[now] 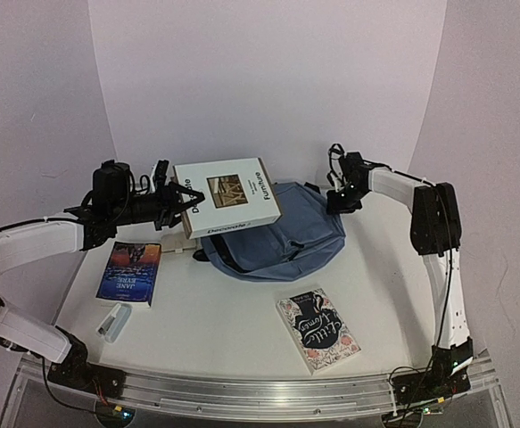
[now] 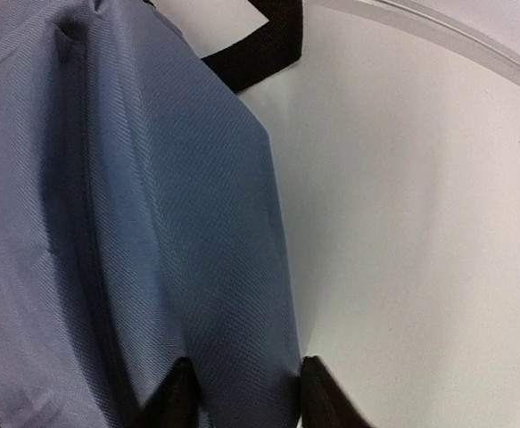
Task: Pack the student bag
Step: Adjust the student bag at the center of the board, then place the stationery in the student bag.
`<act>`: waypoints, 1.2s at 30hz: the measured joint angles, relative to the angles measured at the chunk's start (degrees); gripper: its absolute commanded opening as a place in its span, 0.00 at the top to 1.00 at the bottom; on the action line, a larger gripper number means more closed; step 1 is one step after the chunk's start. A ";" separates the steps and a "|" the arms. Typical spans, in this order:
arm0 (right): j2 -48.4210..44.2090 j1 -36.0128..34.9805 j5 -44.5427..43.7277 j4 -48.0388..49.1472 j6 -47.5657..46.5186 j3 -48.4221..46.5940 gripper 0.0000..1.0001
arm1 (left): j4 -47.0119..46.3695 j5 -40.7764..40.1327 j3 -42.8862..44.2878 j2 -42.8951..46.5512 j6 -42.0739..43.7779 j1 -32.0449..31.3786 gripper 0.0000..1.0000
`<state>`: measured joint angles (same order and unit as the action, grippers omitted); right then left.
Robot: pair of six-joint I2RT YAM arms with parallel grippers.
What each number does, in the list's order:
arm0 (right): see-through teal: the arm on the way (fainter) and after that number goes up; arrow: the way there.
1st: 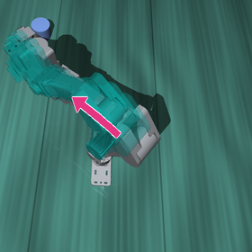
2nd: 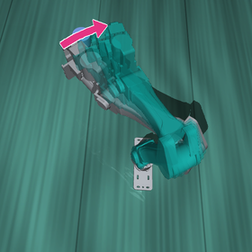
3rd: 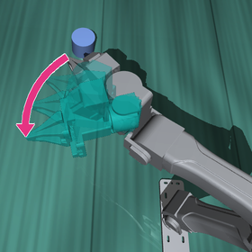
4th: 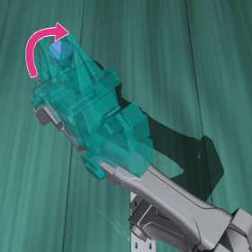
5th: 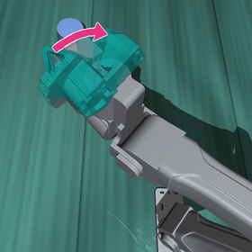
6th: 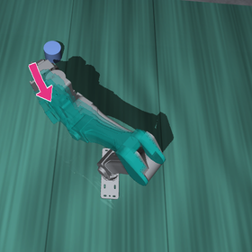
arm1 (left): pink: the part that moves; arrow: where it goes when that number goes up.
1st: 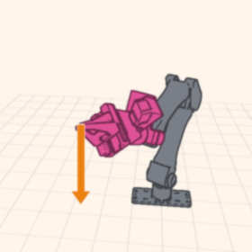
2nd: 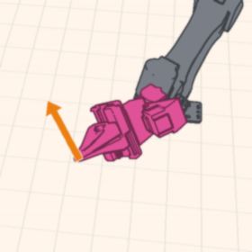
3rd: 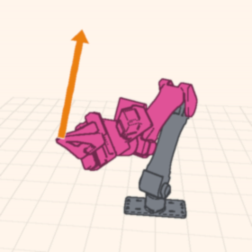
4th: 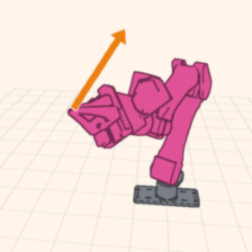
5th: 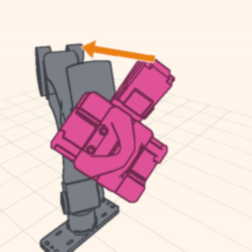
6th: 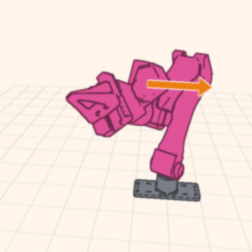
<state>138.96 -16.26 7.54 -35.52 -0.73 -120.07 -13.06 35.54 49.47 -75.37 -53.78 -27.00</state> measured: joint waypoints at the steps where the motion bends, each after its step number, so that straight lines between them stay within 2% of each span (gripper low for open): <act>1: -0.01 1.04 1.38 0.20 0.55 0.40 0.99 | 0.27 -0.27 0.00 0.00 0.01 0.00 0.89; 7: -1.41 9.40 5.88 1.20 0.58 5.68 1.00 | 0.73 -1.21 0.00 -1.04 0.00 0.00 0.90; 8: -1.84 10.43 6.04 1.05 -0.11 5.97 0.95 | 0.63 -1.21 0.00 -1.65 -0.07 0.00 0.90; 9: -2.34 11.61 6.17 0.91 -1.00 6.18 0.86 | 0.36 -1.19 0.00 -2.39 -0.18 0.00 0.90; 11: -3.36 13.51 5.99 0.55 -2.69 6.41 0.60 | -0.09 -1.15 0.00 -3.89 -0.33 0.00 0.90; 12: -3.82 14.08 5.59 0.36 -3.48 6.42 0.50 | -0.16 -1.15 0.00 -4.66 -0.47 0.00 0.90; 13: -4.28 14.46 5.06 0.25 -4.38 6.41 0.42 | -0.20 -1.15 0.00 -5.23 -0.63 0.00 0.90; 15: -5.19 14.56 4.03 0.14 -5.45 6.33 0.33 | -0.28 -1.19 -0.01 -5.77 -0.99 0.00 0.91; 20: -8.54 12.99 3.93 -0.43 -4.50 6.32 0.26 | 0.34 -2.54 -0.02 -5.55 -1.35 0.00 0.91; 24: -15.35 9.22 4.84 -0.32 -2.27 9.24 0.24 | 5.21 -5.91 0.00 -3.79 -1.12 0.49 0.91; 29: -23.52 -2.71 5.57 -0.01 -0.83 11.76 0.23 | 10.68 -8.87 -0.16 -0.48 -2.07 4.12 0.90; 33: -23.86 -12.78 5.83 0.50 -0.50 11.73 0.20 | 12.04 -10.60 -1.63 2.41 -3.29 7.18 0.90; 36: -21.62 -17.57 5.02 -0.35 -0.42 10.85 0.19 | 12.57 -11.14 -3.06 3.94 -3.74 7.56 0.90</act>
<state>117.34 -33.83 12.56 -35.87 -1.15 -109.22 -0.49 24.39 46.41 -71.44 -57.52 -19.44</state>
